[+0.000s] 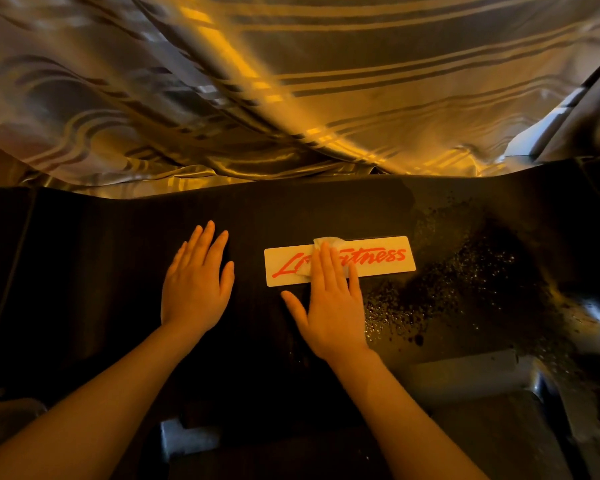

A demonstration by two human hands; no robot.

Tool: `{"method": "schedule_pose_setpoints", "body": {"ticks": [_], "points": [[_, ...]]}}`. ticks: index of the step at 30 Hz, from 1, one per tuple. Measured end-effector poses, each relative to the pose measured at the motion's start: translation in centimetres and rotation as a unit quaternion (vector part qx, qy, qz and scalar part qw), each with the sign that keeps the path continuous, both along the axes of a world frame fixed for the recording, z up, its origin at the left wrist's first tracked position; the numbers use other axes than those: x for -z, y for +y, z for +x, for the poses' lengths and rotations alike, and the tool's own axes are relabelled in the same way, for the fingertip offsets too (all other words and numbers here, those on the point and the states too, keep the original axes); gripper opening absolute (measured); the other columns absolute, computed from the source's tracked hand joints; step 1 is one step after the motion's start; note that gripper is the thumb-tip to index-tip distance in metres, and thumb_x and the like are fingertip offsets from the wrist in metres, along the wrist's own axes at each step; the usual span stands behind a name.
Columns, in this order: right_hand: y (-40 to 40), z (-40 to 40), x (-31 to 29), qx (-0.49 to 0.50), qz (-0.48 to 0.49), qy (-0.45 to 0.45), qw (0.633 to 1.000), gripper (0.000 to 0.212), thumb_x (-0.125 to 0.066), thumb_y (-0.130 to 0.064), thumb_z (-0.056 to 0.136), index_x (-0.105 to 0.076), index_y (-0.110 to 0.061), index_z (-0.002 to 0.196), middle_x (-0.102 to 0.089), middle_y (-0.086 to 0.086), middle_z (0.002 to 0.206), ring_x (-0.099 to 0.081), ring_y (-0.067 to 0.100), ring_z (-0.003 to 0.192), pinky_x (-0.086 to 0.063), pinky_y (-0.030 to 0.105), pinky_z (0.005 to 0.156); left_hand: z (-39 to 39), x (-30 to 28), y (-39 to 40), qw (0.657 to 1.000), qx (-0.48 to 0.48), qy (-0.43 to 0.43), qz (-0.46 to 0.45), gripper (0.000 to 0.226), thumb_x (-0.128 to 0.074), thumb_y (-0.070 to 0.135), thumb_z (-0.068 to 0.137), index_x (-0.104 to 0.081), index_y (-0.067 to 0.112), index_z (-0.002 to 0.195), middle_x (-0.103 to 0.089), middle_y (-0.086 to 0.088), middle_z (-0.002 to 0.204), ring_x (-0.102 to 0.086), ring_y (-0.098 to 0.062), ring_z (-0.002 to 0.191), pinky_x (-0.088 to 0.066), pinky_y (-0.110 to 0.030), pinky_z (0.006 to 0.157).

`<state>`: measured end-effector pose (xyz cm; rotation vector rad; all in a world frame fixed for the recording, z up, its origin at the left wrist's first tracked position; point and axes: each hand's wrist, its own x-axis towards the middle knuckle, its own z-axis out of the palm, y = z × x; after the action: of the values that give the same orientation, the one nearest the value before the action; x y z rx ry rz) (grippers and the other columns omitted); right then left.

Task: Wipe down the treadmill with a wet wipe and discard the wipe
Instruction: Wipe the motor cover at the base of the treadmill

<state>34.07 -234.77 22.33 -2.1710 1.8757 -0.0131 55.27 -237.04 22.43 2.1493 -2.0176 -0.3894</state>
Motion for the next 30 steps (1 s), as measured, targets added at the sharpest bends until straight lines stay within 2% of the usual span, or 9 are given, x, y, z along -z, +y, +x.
{"method": "schedule_pose_setpoints", "body": {"ticks": [6,10,16,21,25,30], "points": [[0.3,-6.3,0.4,0.111,-0.03,0.029,0.993,0.094,0.0,-0.075,0.087,-0.001,-0.011,0.157,-0.003,0.007,0.165,0.006,0.02,0.152,0.004,0.043,0.122,0.1,0.1,0.0,1.0,0.004,0.005,-0.006,0.053,-0.045,0.03,0.101,-0.034,0.015,0.151,-0.021,-0.008,0.161,-0.013,-0.022,0.15,-0.016,-0.041,0.119],[0.2,-6.3,0.0,0.146,-0.022,0.022,0.989,0.099,0.0,-0.077,0.084,-0.003,-0.009,0.157,-0.002,0.008,0.165,0.007,0.019,0.152,0.01,0.041,0.121,0.1,0.1,0.0,1.0,0.002,0.003,-0.004,0.053,-0.043,0.031,0.101,-0.033,0.016,0.151,-0.02,-0.007,0.161,-0.012,-0.022,0.15,-0.016,-0.041,0.12],[1.0,0.3,-0.5,0.026,0.016,-0.01,0.999,0.093,-0.006,-0.076,0.088,0.008,-0.015,0.156,0.012,0.005,0.164,0.02,0.022,0.149,0.015,0.044,0.117,0.0,0.1,-0.1,1.0,-0.001,-0.002,-0.004,0.054,-0.043,0.032,0.101,-0.032,0.017,0.151,-0.019,-0.006,0.162,-0.012,-0.021,0.15,-0.016,-0.041,0.12],[2.6,3.1,0.3,-0.03,-0.018,-0.012,0.999,0.09,-0.011,-0.074,0.093,-0.007,-0.01,0.157,-0.001,0.008,0.165,0.007,0.025,0.152,0.006,0.047,0.121,0.0,0.2,0.0,1.0,0.001,-0.001,-0.009,0.053,-0.043,0.031,0.101,-0.033,0.016,0.151,-0.02,-0.007,0.161,-0.013,-0.022,0.15,-0.016,-0.041,0.119],[2.2,0.0,0.7,0.002,-0.04,0.016,0.999,0.09,-0.006,-0.073,0.094,-0.01,-0.009,0.156,-0.005,0.009,0.164,0.003,0.026,0.152,0.001,0.049,0.121,0.0,0.1,0.0,1.0,0.002,0.0,-0.008,0.053,-0.044,0.031,0.101,-0.033,0.016,0.151,-0.02,-0.007,0.161,-0.012,-0.022,0.15,-0.015,-0.04,0.119],[1.9,-1.1,0.2,0.05,-0.005,0.005,0.999,0.094,-0.004,-0.076,0.089,0.0,-0.011,0.156,0.004,0.008,0.165,0.013,0.023,0.151,0.008,0.044,0.121,0.1,0.2,0.0,1.0,0.003,0.005,-0.009,0.053,-0.043,0.031,0.101,-0.033,0.016,0.151,-0.021,-0.007,0.161,-0.013,-0.022,0.15,-0.016,-0.041,0.119]]}}
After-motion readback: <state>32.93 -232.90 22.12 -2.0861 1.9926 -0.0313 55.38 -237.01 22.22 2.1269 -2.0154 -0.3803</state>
